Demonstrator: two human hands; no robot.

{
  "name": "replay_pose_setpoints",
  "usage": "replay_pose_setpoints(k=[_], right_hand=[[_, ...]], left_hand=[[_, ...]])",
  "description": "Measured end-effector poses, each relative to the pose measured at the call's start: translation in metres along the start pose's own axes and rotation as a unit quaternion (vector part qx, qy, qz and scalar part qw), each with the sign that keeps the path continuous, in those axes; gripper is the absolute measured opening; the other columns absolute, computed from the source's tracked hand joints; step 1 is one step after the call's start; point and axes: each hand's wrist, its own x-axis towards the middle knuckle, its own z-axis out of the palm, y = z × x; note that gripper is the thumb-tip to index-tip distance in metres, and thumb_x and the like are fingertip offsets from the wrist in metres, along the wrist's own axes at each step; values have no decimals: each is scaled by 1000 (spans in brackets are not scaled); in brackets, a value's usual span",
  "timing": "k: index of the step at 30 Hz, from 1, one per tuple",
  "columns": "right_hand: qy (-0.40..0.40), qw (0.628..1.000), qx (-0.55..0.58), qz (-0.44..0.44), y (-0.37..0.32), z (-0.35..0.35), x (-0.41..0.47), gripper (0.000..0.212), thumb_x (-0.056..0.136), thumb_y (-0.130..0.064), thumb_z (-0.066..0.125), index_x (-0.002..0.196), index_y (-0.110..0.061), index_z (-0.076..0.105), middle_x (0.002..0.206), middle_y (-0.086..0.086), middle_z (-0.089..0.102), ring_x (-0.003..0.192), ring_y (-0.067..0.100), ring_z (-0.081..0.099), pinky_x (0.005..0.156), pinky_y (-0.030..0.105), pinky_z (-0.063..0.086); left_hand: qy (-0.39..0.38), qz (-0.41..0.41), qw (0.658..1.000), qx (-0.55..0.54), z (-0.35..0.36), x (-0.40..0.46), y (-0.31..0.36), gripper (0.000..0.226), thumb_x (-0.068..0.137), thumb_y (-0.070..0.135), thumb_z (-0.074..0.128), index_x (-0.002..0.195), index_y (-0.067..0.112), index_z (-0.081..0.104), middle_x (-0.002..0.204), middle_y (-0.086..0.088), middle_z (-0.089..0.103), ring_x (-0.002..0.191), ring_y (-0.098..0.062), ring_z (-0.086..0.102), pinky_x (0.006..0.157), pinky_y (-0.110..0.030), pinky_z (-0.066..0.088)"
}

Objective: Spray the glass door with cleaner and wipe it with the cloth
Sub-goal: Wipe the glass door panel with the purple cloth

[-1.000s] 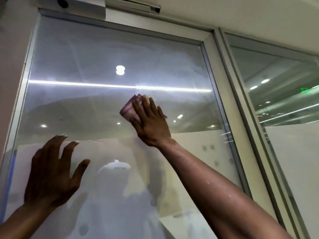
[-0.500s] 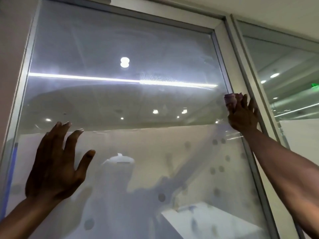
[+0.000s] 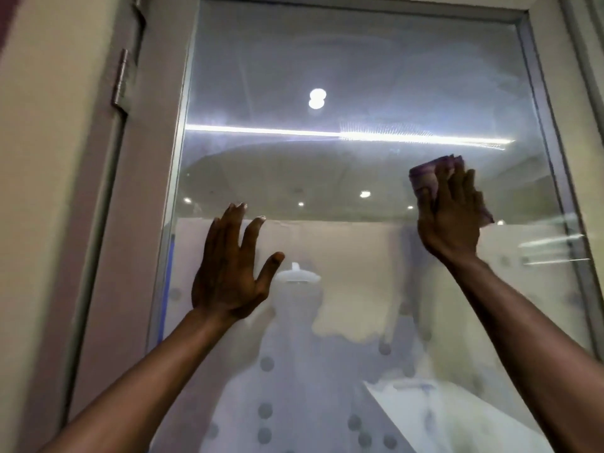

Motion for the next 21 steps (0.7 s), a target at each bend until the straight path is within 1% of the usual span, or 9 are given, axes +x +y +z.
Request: replay_pose_setpoints(k=[2,4,7,9,10,13,15,19,21], right_hand=[[-29,996,5,-90,-52,16,-15,68,106,-44,24,166,-14,16,175,10,8,162,34,8,129,50,10],[-58,982,20,-181,-97,30,-38,65,108,-44,26,166,-16,18,175,9,10,162,31,7,130,47,8],[-84,953,25,-290,-147,44,-80,62,109,-46,28,165,-20,23,175,6,14,162,28,9,131,47,10],[-97,940,36,-326,-162,52,-114,61,109,-45,32,164,-20,27,174,6,19,162,27,12,131,47,12],[-104,933,44,-341,-166,55,-135,60,108,-43,35,163,-20,29,173,6,21,162,27,12,132,46,10],[-151,910,78,-378,-171,59,-191,64,98,-34,59,157,-14,44,167,11,36,160,31,21,132,47,10],[-168,901,91,-390,-168,58,-222,65,88,-32,68,148,-12,56,159,13,48,156,34,31,132,48,13],[-177,892,94,-405,-153,52,-276,55,96,-31,58,148,-12,56,160,13,47,156,32,32,132,48,14],[-196,882,111,-414,-139,49,-305,49,100,-30,50,145,-13,58,159,13,49,155,32,33,131,48,16]], left_hand=[[-3,-10,1000,-14,-2,0,0,70,97,62,50,153,20,40,169,-12,28,157,-32,28,125,-53,34],[-1,-13,998,-66,-8,-1,0,70,96,59,53,153,20,40,168,-11,30,154,-31,32,122,-46,39],[37,-30,983,-178,-22,-6,0,66,100,52,48,151,11,44,162,-16,36,153,-29,33,126,-37,31],[53,-42,978,-195,-30,-19,-2,65,102,49,46,151,6,44,160,-18,39,154,-30,33,128,-35,27],[45,-32,980,-189,-32,-31,-2,65,103,48,44,151,5,44,160,-18,40,155,-31,32,129,-36,26],[-25,31,987,-153,-35,-78,0,68,105,52,34,154,6,44,164,-16,37,158,-32,28,130,-42,26],[-55,30,987,-145,-35,-111,4,69,106,52,29,155,7,44,165,-16,37,158,-34,27,131,-46,25],[-78,-13,983,-167,-36,-174,16,71,107,54,24,157,6,41,169,-15,31,160,-33,23,132,-47,20],[-104,-19,979,-174,-38,-209,24,72,107,54,25,159,6,38,171,-13,27,162,-33,19,131,-52,22]])
